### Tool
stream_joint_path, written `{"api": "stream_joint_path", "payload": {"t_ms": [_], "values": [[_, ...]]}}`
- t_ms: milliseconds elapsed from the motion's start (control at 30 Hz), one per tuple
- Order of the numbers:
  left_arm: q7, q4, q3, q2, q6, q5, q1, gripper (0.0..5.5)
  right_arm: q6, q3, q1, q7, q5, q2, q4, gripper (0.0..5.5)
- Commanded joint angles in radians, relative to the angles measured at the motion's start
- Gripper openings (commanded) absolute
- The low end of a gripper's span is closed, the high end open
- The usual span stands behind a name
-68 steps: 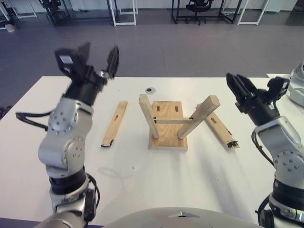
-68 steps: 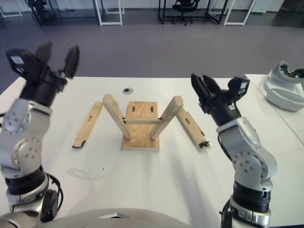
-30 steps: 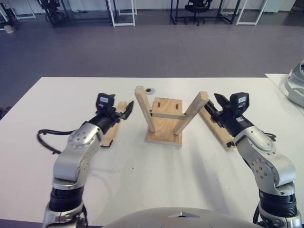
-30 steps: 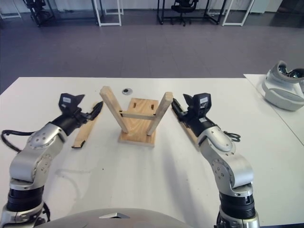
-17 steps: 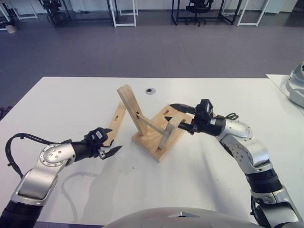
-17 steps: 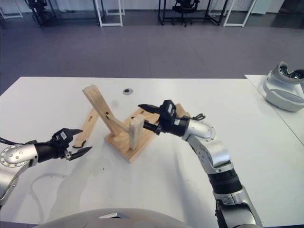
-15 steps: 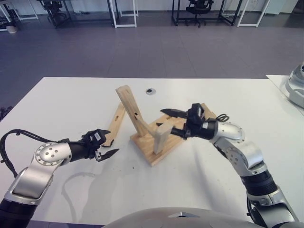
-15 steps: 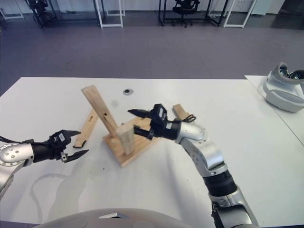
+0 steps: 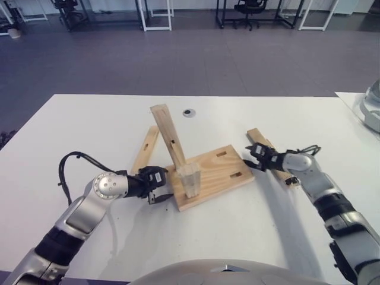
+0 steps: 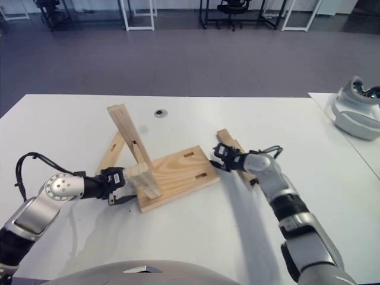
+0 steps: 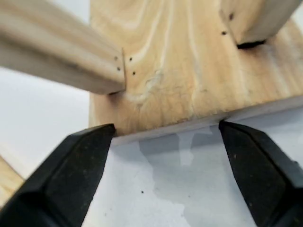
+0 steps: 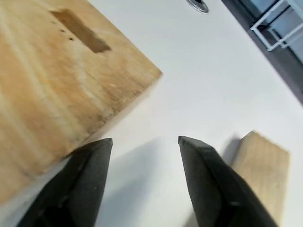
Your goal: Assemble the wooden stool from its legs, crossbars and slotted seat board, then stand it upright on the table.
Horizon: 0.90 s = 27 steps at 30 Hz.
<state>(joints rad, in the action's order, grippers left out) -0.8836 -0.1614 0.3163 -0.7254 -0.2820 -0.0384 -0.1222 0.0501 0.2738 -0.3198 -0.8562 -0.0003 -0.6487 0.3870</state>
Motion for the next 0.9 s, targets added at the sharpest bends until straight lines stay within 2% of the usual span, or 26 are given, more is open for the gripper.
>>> {"api": "stream_joint_path", "payload": {"t_ms": [33,133,200,267,400,467,533,600,700,833,900], "values": [[0.054,0.364,0.037,0.182,0.122,-0.040,-0.284,4.10,-0.042,-0.059,0.113,-0.129,0.155,-0.024,-0.243,2.65],[0.081,0.635,0.003,0.235,0.261,-0.060,-0.451,4.10,-0.131,-0.167,0.196,-0.185,0.247,-0.120,-0.418,2.65],[0.065,0.704,-0.035,0.203,0.347,-0.054,-0.483,4.10,-0.133,-0.211,0.168,-0.152,0.219,-0.138,-0.402,2.65],[0.027,0.675,-0.080,0.137,0.398,-0.031,-0.458,4.10,-0.109,-0.216,0.091,-0.088,0.168,-0.109,-0.327,2.65],[-0.097,0.428,-0.142,0.001,0.367,0.039,-0.333,4.10,-0.019,-0.151,-0.071,0.055,0.038,0.010,-0.062,2.65],[-0.182,0.223,-0.119,-0.054,0.300,0.078,-0.228,4.10,0.071,-0.115,-0.168,0.134,-0.041,0.071,0.147,2.65],[-0.244,0.052,-0.072,-0.087,0.227,0.097,-0.143,4.10,0.150,-0.082,-0.233,0.131,-0.080,0.116,0.310,2.65],[-0.243,-0.023,-0.020,-0.069,0.166,0.071,-0.111,4.10,0.222,-0.042,-0.256,0.072,-0.110,0.135,0.418,2.65],[-0.157,0.027,0.096,-0.008,0.117,-0.092,-0.107,4.10,0.297,-0.022,-0.233,-0.067,-0.084,0.137,0.465,2.65],[-0.006,0.149,0.132,0.150,0.061,-0.149,-0.144,4.10,0.280,-0.052,-0.149,-0.174,0.011,0.148,0.333,2.65],[0.046,0.216,0.119,0.177,0.073,-0.168,-0.183,4.10,0.237,-0.062,-0.090,-0.177,0.040,0.154,0.232,2.65]]}}
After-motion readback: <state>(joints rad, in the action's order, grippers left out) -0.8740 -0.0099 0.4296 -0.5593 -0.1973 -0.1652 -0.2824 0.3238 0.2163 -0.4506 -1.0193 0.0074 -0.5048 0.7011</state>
